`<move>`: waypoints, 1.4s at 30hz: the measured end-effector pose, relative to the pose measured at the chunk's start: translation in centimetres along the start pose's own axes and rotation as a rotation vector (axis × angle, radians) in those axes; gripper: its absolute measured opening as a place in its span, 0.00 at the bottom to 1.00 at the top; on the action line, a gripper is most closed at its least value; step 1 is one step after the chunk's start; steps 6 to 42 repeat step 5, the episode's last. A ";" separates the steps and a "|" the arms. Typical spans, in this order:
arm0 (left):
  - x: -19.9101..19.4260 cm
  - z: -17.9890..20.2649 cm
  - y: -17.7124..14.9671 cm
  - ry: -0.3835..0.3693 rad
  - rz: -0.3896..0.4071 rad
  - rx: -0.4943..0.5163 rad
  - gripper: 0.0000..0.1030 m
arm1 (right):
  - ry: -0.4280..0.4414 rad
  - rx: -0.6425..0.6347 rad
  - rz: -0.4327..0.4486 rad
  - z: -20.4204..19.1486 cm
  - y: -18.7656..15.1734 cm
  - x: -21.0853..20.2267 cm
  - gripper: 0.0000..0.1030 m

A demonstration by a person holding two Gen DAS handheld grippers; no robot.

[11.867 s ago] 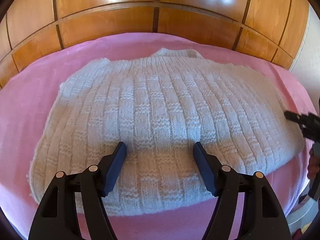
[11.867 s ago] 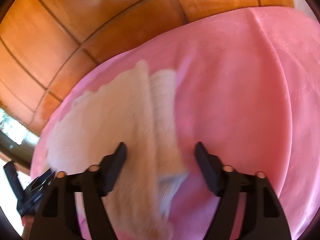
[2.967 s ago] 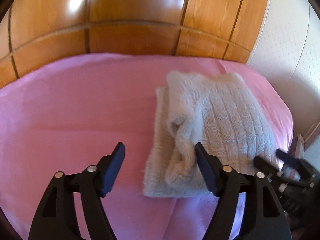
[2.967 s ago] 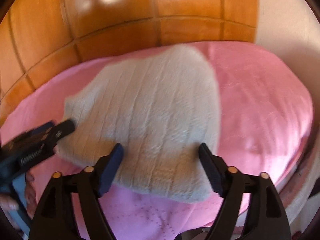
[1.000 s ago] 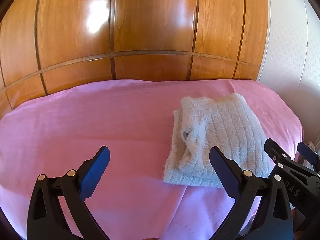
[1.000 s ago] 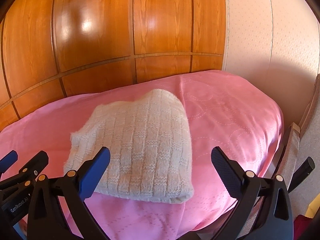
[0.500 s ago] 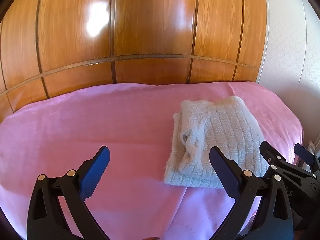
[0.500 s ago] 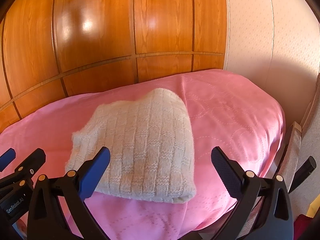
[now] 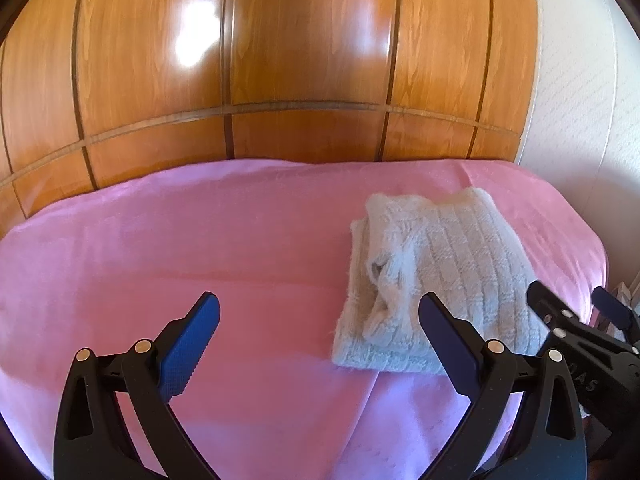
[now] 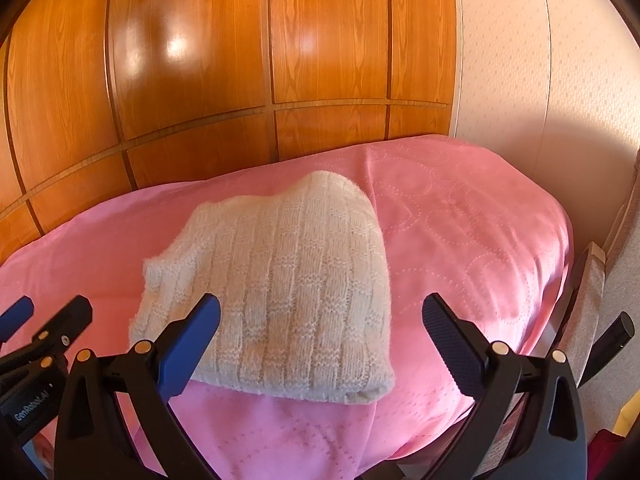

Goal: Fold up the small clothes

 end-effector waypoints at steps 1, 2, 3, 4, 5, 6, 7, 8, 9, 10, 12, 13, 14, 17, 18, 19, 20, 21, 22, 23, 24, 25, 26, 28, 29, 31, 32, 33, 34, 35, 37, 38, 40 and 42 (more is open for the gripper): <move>0.1 0.0 -0.1 0.006 -0.006 -0.003 0.96 | 0.000 0.001 0.004 0.1 0.1 -0.1 0.98; 0.3 0.0 -0.1 0.007 -0.010 0.000 0.96 | 0.000 0.005 0.010 0.3 0.3 -0.2 0.98; 0.5 0.1 -0.2 0.012 -0.014 0.002 0.96 | 0.001 0.010 0.014 0.6 0.5 -0.2 0.98; 0.6 0.0 -0.3 0.015 -0.021 0.003 0.96 | 0.003 0.016 0.017 0.9 0.7 -0.2 0.98; 0.8 -0.1 -0.4 0.015 -0.026 0.002 0.96 | 0.005 0.028 0.016 1.4 1.0 -0.1 0.98; 0.8 -0.1 -0.4 0.015 -0.026 0.002 0.96 | 0.005 0.028 0.016 1.4 1.0 -0.1 0.98; 0.8 -0.1 -0.4 0.015 -0.026 0.002 0.96 | 0.005 0.028 0.016 1.4 1.0 -0.1 0.98; 0.8 -0.1 -0.4 0.015 -0.026 0.002 0.96 | 0.005 0.028 0.016 1.4 1.0 -0.1 0.98; 0.8 -0.1 -0.4 0.015 -0.026 0.002 0.96 | 0.005 0.028 0.016 1.4 1.0 -0.1 0.98; 0.8 -0.1 -0.4 0.015 -0.026 0.002 0.96 | 0.005 0.028 0.016 1.4 1.0 -0.1 0.98; 0.8 -0.1 -0.4 0.015 -0.026 0.002 0.96 | 0.005 0.028 0.016 1.4 1.0 -0.1 0.98; 0.8 -0.1 -0.4 0.015 -0.026 0.002 0.96 | 0.005 0.028 0.016 1.4 1.0 -0.1 0.98; 0.8 -0.1 -0.4 0.015 -0.026 0.002 0.96 | 0.005 0.028 0.016 1.4 1.0 -0.1 0.98; 0.8 -0.1 -0.4 0.015 -0.026 0.002 0.96 | 0.005 0.028 0.016 1.4 1.0 -0.1 0.98; 0.8 -0.1 -0.4 0.015 -0.026 0.002 0.96 | 0.005 0.028 0.016 1.4 1.0 -0.1 0.98; 0.8 -0.1 -0.4 0.015 -0.026 0.002 0.96 | 0.005 0.028 0.016 1.4 1.0 -0.1 0.98; 0.8 -0.1 -0.4 0.015 -0.026 0.002 0.96 | 0.005 0.028 0.016 1.4 1.0 -0.1 0.98; 0.8 -0.1 -0.4 0.015 -0.026 0.002 0.96 | 0.005 0.028 0.016 1.4 1.0 -0.1 0.98; 0.8 -0.1 -0.4 0.015 -0.026 0.002 0.96 | 0.005 0.028 0.016 1.4 1.0 -0.1 0.98; 0.8 -0.1 -0.4 0.015 -0.026 0.002 0.96 | 0.005 0.028 0.016 1.4 1.0 -0.1 0.98; 0.8 -0.1 -0.4 0.015 -0.026 0.002 0.96 | 0.005 0.028 0.016 1.4 1.0 -0.1 0.98; 0.8 -0.1 -0.4 0.015 -0.026 0.002 0.96 | 0.005 0.028 0.016 1.4 1.0 -0.1 0.98; 0.8 -0.1 -0.4 0.015 -0.026 0.002 0.96 | 0.005 0.028 0.016 1.4 1.0 -0.1 0.98; 0.8 -0.1 -0.4 0.015 -0.026 0.002 0.96 | 0.005 0.028 0.016 1.4 1.0 -0.1 0.98; 0.8 -0.1 -0.4 0.015 -0.026 0.002 0.96 | 0.005 0.028 0.016 1.4 1.0 -0.1 0.98; 0.8 -0.1 -0.4 0.015 -0.026 0.002 0.96 | 0.005 0.028 0.016 1.4 1.0 -0.1 0.98; 0.8 -0.1 -0.4 0.015 -0.026 0.002 0.96 | 0.005 0.028 0.016 1.4 1.0 -0.1 0.98; 0.8 -0.1 -0.4 0.015 -0.026 0.002 0.96 | 0.005 0.028 0.016 1.4 1.0 -0.1 0.98; 0.8 -0.1 -0.4 0.015 -0.026 0.002 0.96 | 0.005 0.028 0.016 1.4 1.0 -0.1 0.98; 0.8 -0.1 -0.4 0.015 -0.026 0.002 0.96 | 0.005 0.028 0.016 1.4 1.0 -0.1 0.98; 0.8 -0.1 -0.4 0.015 -0.026 0.002 0.96 | 0.005 0.028 0.016 1.4 1.0 -0.1 0.98; 0.8 -0.1 -0.4 0.015 -0.026 0.002 0.96 | 0.005 0.028 0.016 1.4 1.0 -0.1 0.98; 0.8 -0.1 -0.4 0.015 -0.026 0.002 0.96 | 0.005 0.028 0.016 1.4 1.0 -0.1 0.98; 0.8 -0.1 -0.4 0.015 -0.026 0.002 0.96 | 0.005 0.028 0.016 1.4 1.0 -0.1 0.98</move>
Point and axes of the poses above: each gripper's, at about its wrist camera, not at the fingertips, and x roughly the way its jaws point, z to its right, y to its top, the point moved 5 cm from there along x, roughly the way its jaws point, and after that the axes turned 7 degrees about y, right-handed, at the moved point
